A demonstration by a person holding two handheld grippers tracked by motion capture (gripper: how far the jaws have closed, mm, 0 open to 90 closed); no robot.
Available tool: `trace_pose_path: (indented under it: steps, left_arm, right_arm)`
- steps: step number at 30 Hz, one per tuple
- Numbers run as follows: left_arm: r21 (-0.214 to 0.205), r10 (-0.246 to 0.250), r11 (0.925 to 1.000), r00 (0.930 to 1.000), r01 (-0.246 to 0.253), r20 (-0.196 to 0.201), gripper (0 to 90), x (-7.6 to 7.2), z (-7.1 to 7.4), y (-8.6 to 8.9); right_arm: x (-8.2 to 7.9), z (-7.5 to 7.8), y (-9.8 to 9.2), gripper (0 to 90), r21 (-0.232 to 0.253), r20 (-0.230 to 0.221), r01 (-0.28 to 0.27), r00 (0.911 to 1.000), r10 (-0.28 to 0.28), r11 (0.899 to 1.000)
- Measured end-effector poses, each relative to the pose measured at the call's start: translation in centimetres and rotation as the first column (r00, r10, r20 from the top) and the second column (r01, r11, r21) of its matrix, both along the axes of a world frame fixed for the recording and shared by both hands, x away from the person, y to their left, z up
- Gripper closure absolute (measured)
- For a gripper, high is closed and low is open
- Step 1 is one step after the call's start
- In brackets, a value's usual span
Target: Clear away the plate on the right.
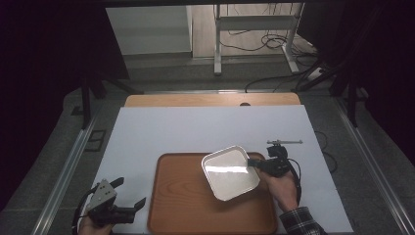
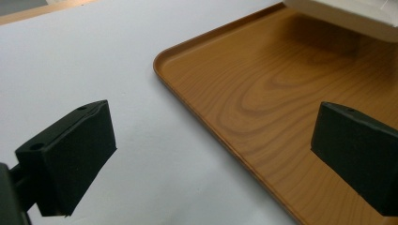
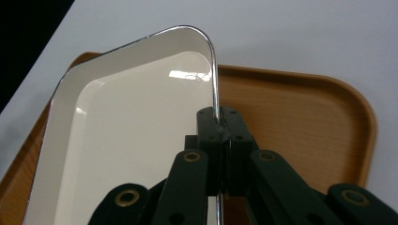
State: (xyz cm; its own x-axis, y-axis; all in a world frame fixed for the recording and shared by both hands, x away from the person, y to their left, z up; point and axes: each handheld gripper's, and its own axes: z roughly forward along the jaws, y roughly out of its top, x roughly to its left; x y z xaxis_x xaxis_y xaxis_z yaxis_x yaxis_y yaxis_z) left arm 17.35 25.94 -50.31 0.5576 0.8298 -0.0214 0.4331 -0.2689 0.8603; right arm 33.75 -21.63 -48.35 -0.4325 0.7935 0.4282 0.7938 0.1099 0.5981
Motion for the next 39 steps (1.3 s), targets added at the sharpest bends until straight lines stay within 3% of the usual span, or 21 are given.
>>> trace_pose_path:
  steps: [13, 25, 30, 32, 33, 39]
  left_arm:
    - [0.006, -0.004, 1.0000, 1.0000, 0.004, 0.001, 0.0, 0.0, 0.0, 0.0]
    - [0.009, -0.007, 0.9999, 1.0000, 0.007, 0.004, 0.1, -0.1, 0.0, 0.0]
    - [0.011, -0.008, 0.9999, 1.0000, 0.008, 0.005, 0.1, -0.1, 0.0, 0.0]
    - [0.011, -0.008, 0.9999, 1.0000, 0.008, 0.005, 0.1, -0.1, 0.0, 0.0]
    - [0.009, -0.007, 0.9999, 1.0000, 0.007, 0.004, 0.1, -0.1, 0.0, 0.0]
    - [0.008, -0.008, 0.9999, 1.0000, 0.008, 0.005, 0.1, -0.1, 0.0, 0.0]
  right_arm:
    - [0.7, -1.2, 3.0, 87.9, -0.055, -0.025, -0.026, 0.9994, 0.024, 0.998]
    - [1.3, -2.6, 3.6, 87.9, -0.111, -0.047, -0.022, 0.9988, 0.017, 0.994]
    - [1.4, -2.9, 3.5, 86.9, -0.105, -0.052, -0.025, 0.9985, 0.020, 0.994]
    - [1.4, -3.0, 3.5, 82.0, -0.104, -0.044, -0.035, 0.9986, 0.031, 0.994]
    - [1.3, -2.7, 3.4, 77.3, -0.109, -0.017, -0.038, 0.9992, 0.037, 0.993]
    - [0.9, -1.8, 2.9, 75.9, -0.118, 0.047, -0.076, 0.9955, 0.082, 0.990]
